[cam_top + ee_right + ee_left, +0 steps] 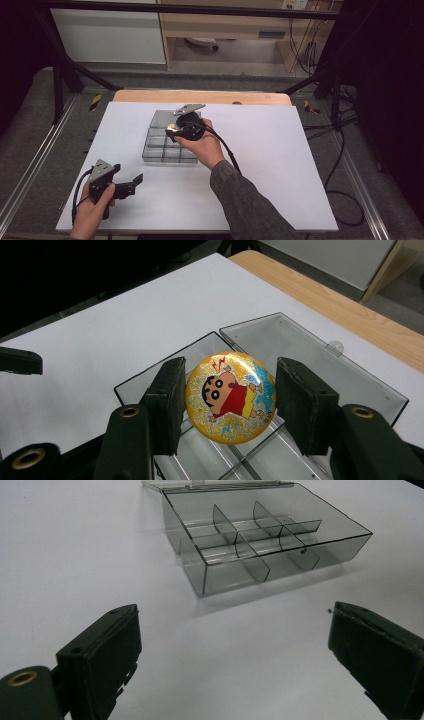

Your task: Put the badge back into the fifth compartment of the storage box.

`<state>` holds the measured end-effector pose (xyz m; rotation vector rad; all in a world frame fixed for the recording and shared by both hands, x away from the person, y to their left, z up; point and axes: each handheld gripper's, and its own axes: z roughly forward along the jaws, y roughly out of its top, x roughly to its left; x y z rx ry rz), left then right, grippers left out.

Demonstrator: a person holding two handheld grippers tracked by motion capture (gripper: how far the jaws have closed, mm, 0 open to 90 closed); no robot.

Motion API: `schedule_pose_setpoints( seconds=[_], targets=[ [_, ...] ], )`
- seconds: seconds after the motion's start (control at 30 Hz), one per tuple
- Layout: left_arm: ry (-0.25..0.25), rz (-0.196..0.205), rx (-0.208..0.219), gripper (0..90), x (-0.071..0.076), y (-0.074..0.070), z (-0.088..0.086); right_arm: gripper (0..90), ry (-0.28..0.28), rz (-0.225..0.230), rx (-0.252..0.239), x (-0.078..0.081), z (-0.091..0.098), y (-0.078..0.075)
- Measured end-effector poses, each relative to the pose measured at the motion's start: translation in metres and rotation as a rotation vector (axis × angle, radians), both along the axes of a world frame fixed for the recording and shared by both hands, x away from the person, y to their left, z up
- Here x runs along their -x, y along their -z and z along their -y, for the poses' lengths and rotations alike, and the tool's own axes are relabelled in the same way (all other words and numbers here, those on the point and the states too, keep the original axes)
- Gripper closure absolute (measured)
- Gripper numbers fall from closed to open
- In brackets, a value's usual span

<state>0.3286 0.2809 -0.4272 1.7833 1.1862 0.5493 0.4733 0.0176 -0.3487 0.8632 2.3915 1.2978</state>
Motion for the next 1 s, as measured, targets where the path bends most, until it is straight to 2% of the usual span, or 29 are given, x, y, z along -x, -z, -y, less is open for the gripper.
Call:
schedule_pose_setpoints(
  seconds=[0.23,0.67,1.0],
  targets=[
    [-0.002,-0.004,-0.002,6.6,0.000,0.000,0.000,47.3,-0.013,-0.005,0.024,-0.003,-0.005,0.006],
    [-0.012,-0.001,0.002,6.7,0.000,-0.001,-0.004,47.3,0.000,-0.039,0.062,-0.011,-0.003,0.012],
    [-0.016,-0.003,0.003,6.7,0.000,-0.001,-0.005,47.3,-0.009,-0.064,0.059,-0.008,-0.010,0.024]
  ],
)
